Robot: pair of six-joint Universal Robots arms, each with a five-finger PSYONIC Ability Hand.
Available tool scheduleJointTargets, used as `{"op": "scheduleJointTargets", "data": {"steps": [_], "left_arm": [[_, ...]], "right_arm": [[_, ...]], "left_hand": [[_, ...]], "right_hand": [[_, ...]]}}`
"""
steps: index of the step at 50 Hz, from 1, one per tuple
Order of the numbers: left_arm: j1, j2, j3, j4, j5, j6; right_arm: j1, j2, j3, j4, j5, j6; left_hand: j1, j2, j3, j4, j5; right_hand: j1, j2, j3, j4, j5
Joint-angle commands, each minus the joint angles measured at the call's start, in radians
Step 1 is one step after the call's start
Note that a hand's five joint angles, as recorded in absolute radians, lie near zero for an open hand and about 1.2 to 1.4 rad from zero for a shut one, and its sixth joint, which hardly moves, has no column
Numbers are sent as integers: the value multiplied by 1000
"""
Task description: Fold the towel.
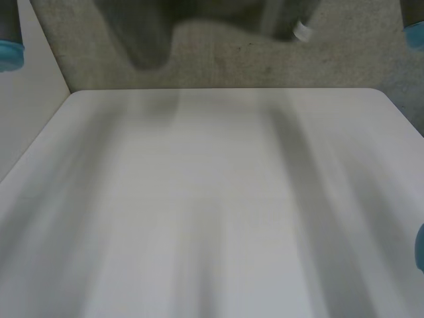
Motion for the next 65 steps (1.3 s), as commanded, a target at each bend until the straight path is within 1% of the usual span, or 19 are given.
{"op": "scheduleJointTargets", "data": {"steps": [1,5,11,13,15,19,21,27,29,32,33,37,43,48,54,58,59,61,65], "left_arm": [[9,11,-150,20,4,-4],[18,11,-251,28,7,-4],[55,-12,-427,47,78,-2],[58,-23,-476,48,101,-2],[59,-66,-571,53,138,2],[59,-117,-660,63,155,15],[59,-146,-702,70,158,30],[58,-215,-823,74,158,171],[58,-195,-881,74,159,244],[58,-169,-904,76,159,269],[58,-135,-925,76,159,281],[59,-62,-981,82,159,281],[55,-22,-1024,99,158,283],[56,1,-1085,149,158,281],[55,2,-1116,159,158,281],[49,-14,-1131,160,161,281],[49,-14,-1131,160,161,281],[49,-23,-1137,159,162,286],[47,-38,-1139,160,162,285]], "right_arm": [[-2,-15,111,103,-28,-3],[-2,-3,151,159,-37,-29],[-1,28,295,285,-69,-74],[2,48,417,327,-113,-89],[2,63,492,337,-132,-100],[2,95,652,338,-158,-117],[-4,150,770,340,-155,-143],[-8,203,824,354,-138,-157],[-16,160,873,363,-144,-128],[-28,111,904,357,-149,-106],[-48,53,934,349,-153,-83],[-82,-97,1023,328,-156,-40],[-105,-211,1162,297,-153,-36],[-172,-337,1394,173,-153,-34],[-219,-372,1528,67,-153,-28],[-238,-375,1620,-40,-143,-5],[-239,-375,1620,-41,-143,-5],[-258,-375,1660,-114,-140,42],[-277,-375,1688,-177,-137,89]], "left_hand": [[-9,-92,-145,-121,-268],[-9,-92,-145,-121,-268],[-9,-92,-145,-121,-268],[-9,-92,-145,-121,-268],[-9,-92,-145,-121,-268],[-9,-92,-145,-121,-268],[-9,-92,-145,-121,-268],[-9,-92,-145,-121,-268],[-9,-92,-145,-121,-268],[-9,-92,-145,-121,-268],[-9,-92,-145,-121,-268],[-9,-92,-145,-121,-268],[-9,-92,-145,-121,-268],[-9,-92,-145,-121,-268],[-9,-92,-145,-121,-268],[-240,-322,-376,-352,-499],[-241,-323,-377,-353,-499],[-410,-493,-547,-522,-669],[-414,-496,-550,-526,-673]], "right_hand": [[59,65,57,61,53],[59,65,57,61,53],[59,65,57,61,53],[59,65,57,61,53],[59,65,57,61,53],[59,65,57,61,53],[59,65,57,61,53],[59,65,57,61,53],[59,65,57,61,53],[59,65,57,61,53],[59,65,57,61,53],[59,65,57,61,53],[59,65,57,61,53],[59,65,57,61,53],[59,65,57,61,53],[59,65,57,61,53],[59,65,57,61,53],[59,65,57,61,53],[59,65,57,61,53]]}}
